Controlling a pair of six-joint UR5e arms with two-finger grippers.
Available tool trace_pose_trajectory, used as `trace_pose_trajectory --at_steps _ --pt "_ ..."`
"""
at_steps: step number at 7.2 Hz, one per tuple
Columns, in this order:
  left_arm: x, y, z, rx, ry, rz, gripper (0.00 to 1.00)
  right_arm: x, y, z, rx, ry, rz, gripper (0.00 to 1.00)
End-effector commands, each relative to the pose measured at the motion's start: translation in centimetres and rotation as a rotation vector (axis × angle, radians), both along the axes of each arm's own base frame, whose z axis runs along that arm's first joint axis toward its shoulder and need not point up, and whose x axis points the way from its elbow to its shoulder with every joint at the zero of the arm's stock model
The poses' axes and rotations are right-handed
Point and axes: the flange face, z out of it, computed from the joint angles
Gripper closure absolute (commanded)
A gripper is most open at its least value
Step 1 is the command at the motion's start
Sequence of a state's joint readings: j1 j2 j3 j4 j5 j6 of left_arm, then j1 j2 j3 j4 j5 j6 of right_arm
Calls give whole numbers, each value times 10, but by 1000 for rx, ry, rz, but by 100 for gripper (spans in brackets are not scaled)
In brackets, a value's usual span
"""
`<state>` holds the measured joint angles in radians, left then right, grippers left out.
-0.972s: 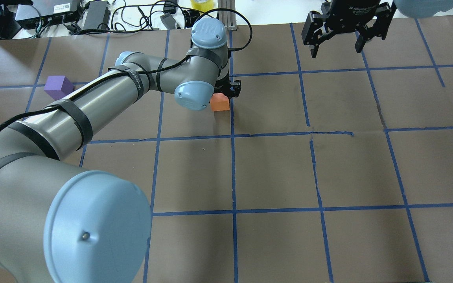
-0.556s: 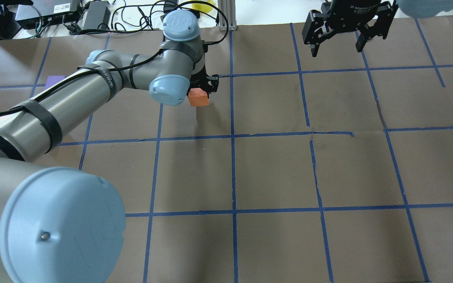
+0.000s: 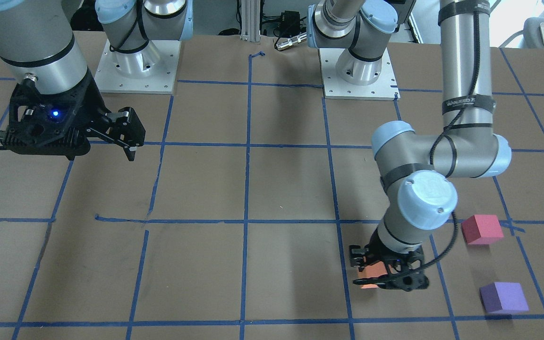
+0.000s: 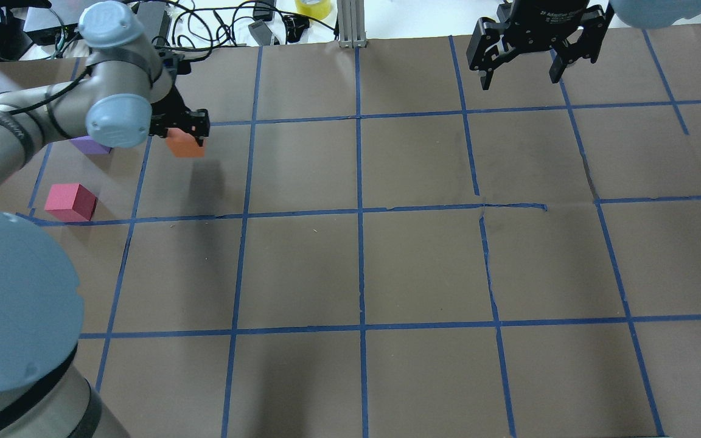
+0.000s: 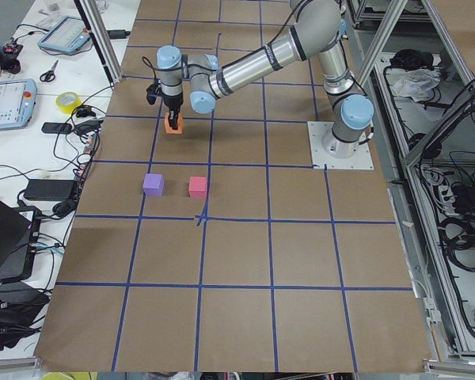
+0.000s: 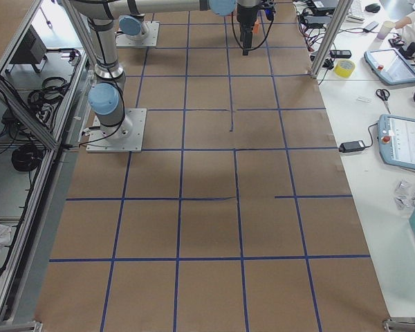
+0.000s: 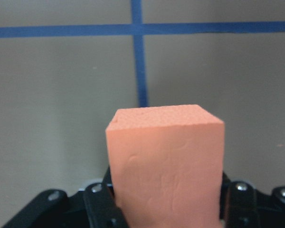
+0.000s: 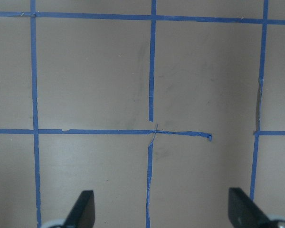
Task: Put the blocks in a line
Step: 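Carry the orange cube with the left gripper toward the purple cube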
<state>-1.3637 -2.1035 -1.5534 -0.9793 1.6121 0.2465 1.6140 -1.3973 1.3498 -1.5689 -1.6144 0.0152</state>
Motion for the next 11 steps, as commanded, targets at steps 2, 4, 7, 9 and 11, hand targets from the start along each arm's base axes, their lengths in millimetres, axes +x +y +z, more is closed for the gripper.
trace_pose_trajectory --at_steps 2,4,7,9,11 --pt "175 28 2 54 12 5 100 1 -1 -3 7 1 0 0" --pt "197 28 1 50 23 31 100 1 -1 -2 6 0 0 0" --pt "205 8 2 20 34 26 100 1 -1 -6 15 1 0 0" --pt "204 7 -7 27 56 26 100 0 -1 -8 22 11 -2 0" --pt "206 7 -12 35 51 20 100 -2 -3 -6 3 18 -6 0"
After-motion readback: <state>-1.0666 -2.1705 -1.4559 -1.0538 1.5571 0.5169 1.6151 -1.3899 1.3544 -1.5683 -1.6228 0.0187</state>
